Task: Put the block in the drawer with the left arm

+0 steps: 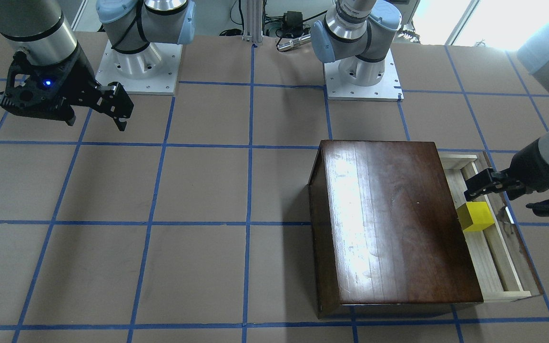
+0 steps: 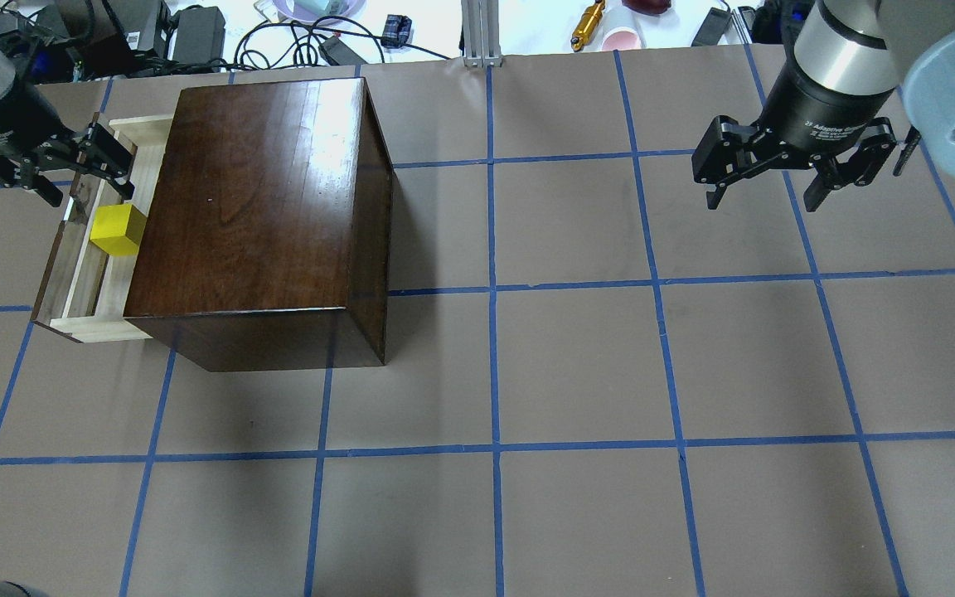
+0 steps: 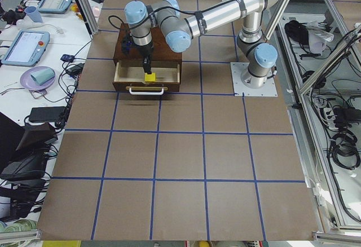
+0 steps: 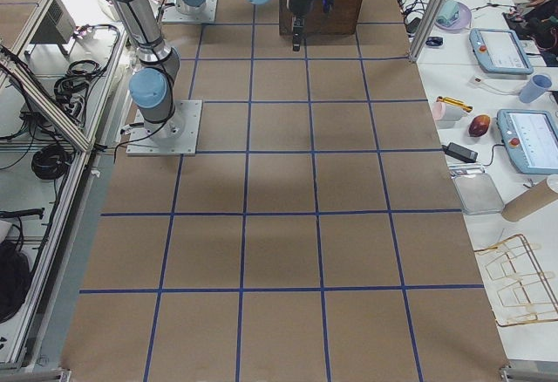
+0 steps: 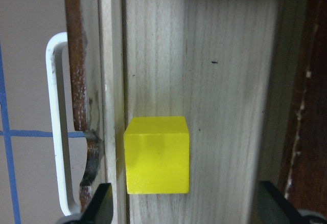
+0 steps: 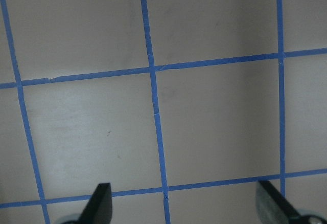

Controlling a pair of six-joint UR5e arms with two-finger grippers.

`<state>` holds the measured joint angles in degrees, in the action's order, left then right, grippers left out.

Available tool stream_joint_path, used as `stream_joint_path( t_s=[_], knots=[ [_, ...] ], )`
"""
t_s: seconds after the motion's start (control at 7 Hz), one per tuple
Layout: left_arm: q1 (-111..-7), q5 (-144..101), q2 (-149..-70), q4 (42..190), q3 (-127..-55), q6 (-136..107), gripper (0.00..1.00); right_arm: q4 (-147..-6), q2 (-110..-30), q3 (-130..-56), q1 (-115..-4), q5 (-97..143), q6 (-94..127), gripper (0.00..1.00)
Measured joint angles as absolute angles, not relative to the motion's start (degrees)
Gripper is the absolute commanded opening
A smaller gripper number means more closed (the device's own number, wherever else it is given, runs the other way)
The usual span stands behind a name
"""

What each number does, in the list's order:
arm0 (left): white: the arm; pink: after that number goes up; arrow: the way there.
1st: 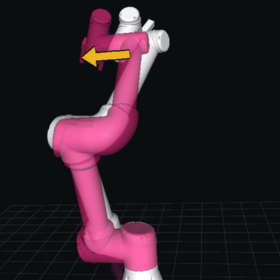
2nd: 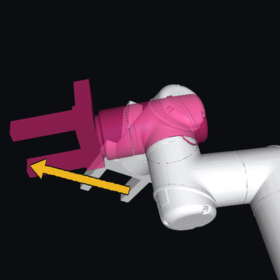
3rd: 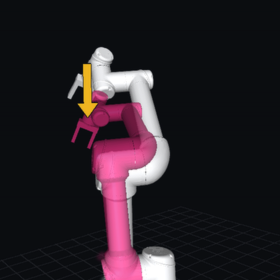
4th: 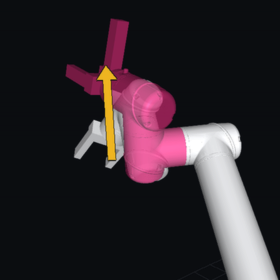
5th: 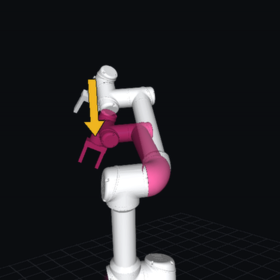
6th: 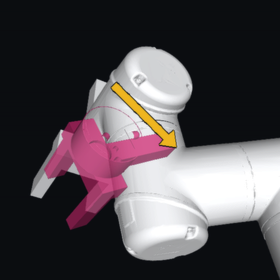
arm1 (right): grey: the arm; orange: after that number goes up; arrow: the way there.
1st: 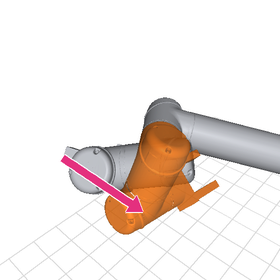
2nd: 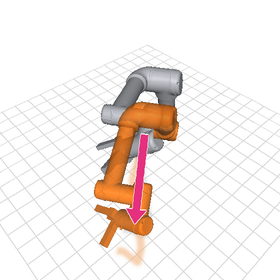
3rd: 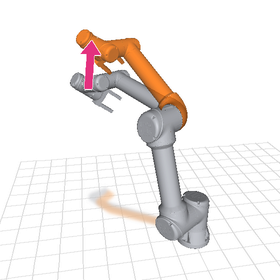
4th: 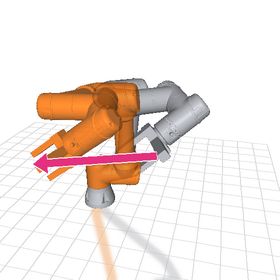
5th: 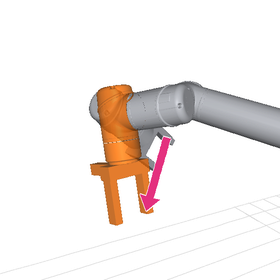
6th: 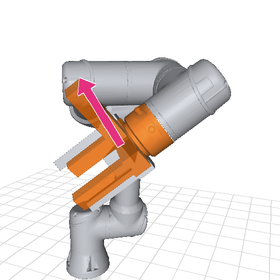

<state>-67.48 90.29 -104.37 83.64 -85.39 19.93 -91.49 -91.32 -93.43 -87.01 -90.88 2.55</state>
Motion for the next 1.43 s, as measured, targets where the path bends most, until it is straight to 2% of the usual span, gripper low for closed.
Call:
stream_joint_path(
  t_s=[0.29, 0.86, 1.43],
  knots=[
    [-68.9, 90.4, -100.3, 88.0, -84.7, 19.5, 1.0, -91.5, -91.3, -93.4, -87.0, -90.9, 2.5, 1.0],
    [-78.5, 91.0, -92.6, 93.0, -84.8, 16.6, 1.0, -91.5, -91.3, -93.4, -87.0, -90.9, 2.5, 1.0],
    [-92.3, 91.1, -92.2, 92.8, -85.4, 5.5, 1.0, -91.5, -91.3, -93.4, -87.0, -90.9, 2.5, 1.0]
  ],
)
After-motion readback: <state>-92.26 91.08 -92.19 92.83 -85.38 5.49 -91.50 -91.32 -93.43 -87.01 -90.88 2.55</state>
